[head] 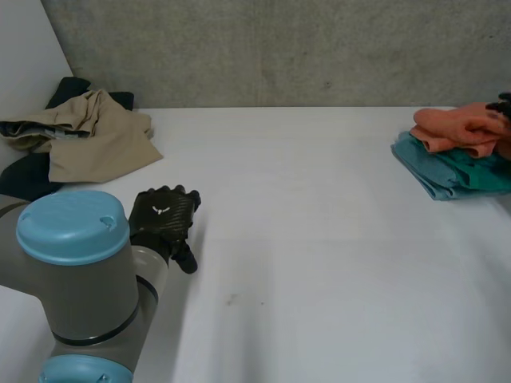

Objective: Fold the laundry.

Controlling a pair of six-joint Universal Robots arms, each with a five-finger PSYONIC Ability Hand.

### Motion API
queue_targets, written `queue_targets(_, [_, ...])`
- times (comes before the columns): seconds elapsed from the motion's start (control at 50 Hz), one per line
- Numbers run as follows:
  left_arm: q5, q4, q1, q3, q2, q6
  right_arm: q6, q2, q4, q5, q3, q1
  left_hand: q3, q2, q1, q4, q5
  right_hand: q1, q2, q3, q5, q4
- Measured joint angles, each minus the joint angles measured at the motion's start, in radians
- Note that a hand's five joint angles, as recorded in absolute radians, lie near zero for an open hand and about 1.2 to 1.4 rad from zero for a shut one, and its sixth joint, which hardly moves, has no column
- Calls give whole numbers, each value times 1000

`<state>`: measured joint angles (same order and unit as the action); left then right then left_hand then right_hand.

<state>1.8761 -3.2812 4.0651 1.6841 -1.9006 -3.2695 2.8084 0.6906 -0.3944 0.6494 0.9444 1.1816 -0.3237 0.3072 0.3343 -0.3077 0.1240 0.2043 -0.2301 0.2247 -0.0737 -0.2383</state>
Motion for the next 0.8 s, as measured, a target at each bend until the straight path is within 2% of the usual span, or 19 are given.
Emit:
queue_targets(0.16, [0, 1, 3, -17, 20, -5, -11, 180, 75, 50, 101, -27, 0, 0, 0, 0, 0, 0, 8, -11, 3, 4])
queue_targets(0.32, [-1, 3, 37, -23, 64, -8, -124, 275, 188, 178, 114, -55, 5, -3, -4, 7, -6, 0, 8, -11, 3, 4])
queue_targets(0.4, [-4, 1, 76, -32, 86, -10, -368, 293, 333, 405, 11, -66, 59, -43, -65, 43, -48, 0, 8, -11, 4, 4])
queue_targets(0.42, [-6, 1, 84, -35, 89, -10, -393, 293, 345, 436, -5, -65, 59, -43, -65, 43, -48, 0, 8, -11, 4, 4])
queue_targets(0.46, [-17, 2, 119, -53, 96, -12, -474, 291, 382, 563, -67, -47, 95, -87, -105, 87, -74, 0, 8, -11, 4, 4])
queue_targets(0.48, [-25, 2, 137, -64, 98, -13, -486, 290, 387, 591, -81, -40, 100, -94, -112, 93, -74, 0, 8, -11, 4, 4])
queue_targets(0.52, [-42, 2, 171, -85, 100, -14, -520, 287, 403, 711, -144, 11, 104, -99, -115, 96, -74, 0, 8, -11, 4, 4])
queue_targets(0.54, [-52, 2, 188, -97, 100, -15, -521, 286, 404, 735, -157, 26, 104, -100, -115, 96, -74, 0, 8, -11, 4, 4])
queue_targets(0.58, [-68, 2, 217, -117, 100, -18, -511, 286, 404, 789, -187, 73, 104, -102, -115, 96, -74, 0, 8, -11, 4, 4])
queue_targets(0.6, [-93, 0, 254, -146, 96, -26, -474, 288, 401, 833, -211, 139, 104, -102, -115, 96, -74, 0, 8, -11, 4, 4])
queue_targets(0.66, [-131, -8, 309, -195, 80, -54, -377, 294, 394, 856, -217, 244, 104, -102, -115, 96, -74, 0, 8, -11, 4, 4])
queue_targets(0.72, [-168, -27, 368, -253, 43, -104, -224, 311, 389, 840, -183, 371, 104, -102, -115, 96, -74, 0, 8, -11, 4, 4])
queue_targets(0.74, [-168, -27, 368, -253, 43, -104, -224, 311, 389, 840, -183, 371, 104, -102, -115, 96, -74, 0, 8, -11, 4, 4])
queue_targets(0.8, [-199, -64, 437, -328, -24, -173, -41, 345, 383, 772, -90, 513, 104, -102, -115, 96, -74, 0, 8, -11, 4, 4])
